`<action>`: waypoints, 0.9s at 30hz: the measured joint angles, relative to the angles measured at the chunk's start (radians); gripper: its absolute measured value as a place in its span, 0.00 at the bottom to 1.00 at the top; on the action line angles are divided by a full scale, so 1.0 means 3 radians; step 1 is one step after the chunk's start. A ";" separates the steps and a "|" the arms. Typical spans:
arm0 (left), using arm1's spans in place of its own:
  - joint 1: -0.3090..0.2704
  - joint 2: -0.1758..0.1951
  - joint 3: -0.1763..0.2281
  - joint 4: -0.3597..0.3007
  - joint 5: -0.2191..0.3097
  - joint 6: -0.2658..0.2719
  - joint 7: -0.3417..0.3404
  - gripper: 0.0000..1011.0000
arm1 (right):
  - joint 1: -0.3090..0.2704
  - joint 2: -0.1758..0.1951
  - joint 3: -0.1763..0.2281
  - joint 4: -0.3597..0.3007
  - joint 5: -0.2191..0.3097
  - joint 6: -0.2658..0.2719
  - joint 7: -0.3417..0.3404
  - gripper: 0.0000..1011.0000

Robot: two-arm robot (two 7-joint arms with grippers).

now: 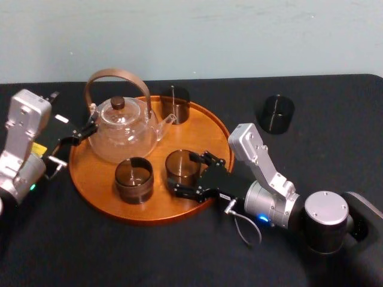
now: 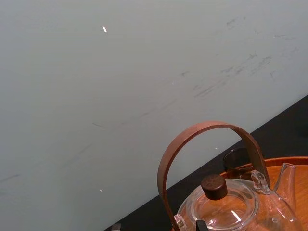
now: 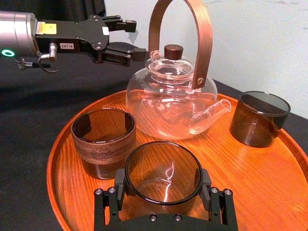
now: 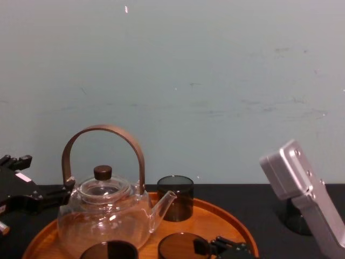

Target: Pick up the glass from the table and place it on the tray.

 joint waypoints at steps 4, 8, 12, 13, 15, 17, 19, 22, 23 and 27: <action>0.0000 0.0000 0.0000 0.0000 0.0000 0.0000 0.0000 1.00 | 0.0012 -0.0007 -0.0010 0.0026 0.0006 -0.0003 0.0001 0.91; 0.0000 0.0000 0.0000 0.0000 0.0000 0.0000 0.0000 1.00 | 0.0023 -0.0011 -0.0016 0.0046 0.0010 -0.0013 0.0004 0.91; 0.0000 0.0000 0.0000 0.0000 0.0000 0.0000 0.0000 1.00 | 0.0025 -0.0011 -0.0019 0.0051 0.0010 -0.0013 0.0006 0.91; 0.0000 0.0000 0.0000 0.0000 0.0000 0.0000 0.0000 1.00 | 0.0025 -0.0011 -0.0019 0.0051 0.0010 -0.0013 0.0006 0.91; 0.0000 0.0000 0.0000 0.0000 0.0000 0.0000 0.0000 1.00 | 0.0024 -0.0011 -0.0019 0.0051 0.0010 -0.0013 0.0006 0.91; 0.0000 0.0000 0.0000 0.0000 0.0000 0.0000 0.0000 1.00 | 0.0024 -0.0010 -0.0019 0.0050 0.0009 -0.0013 0.0006 0.91; 0.0000 0.0000 0.0000 0.0000 0.0000 0.0000 0.0000 1.00 | 0.0023 -0.0010 -0.0019 0.0049 0.0009 -0.0013 0.0006 0.91; 0.0000 0.0000 0.0000 0.0000 0.0000 0.0000 0.0000 1.00 | 0.0022 -0.0009 -0.0018 0.0048 0.0008 -0.0013 0.0006 0.97; 0.0000 0.0000 0.0000 0.0000 0.0000 0.0000 0.0000 1.00 | 0.0022 -0.0009 -0.0018 0.0048 0.0008 -0.0013 0.0006 0.97; 0.0000 0.0000 0.0000 0.0000 0.0000 0.0000 0.0000 1.00 | 0.0017 -0.0008 -0.0013 0.0043 0.0013 -0.0013 0.0006 0.99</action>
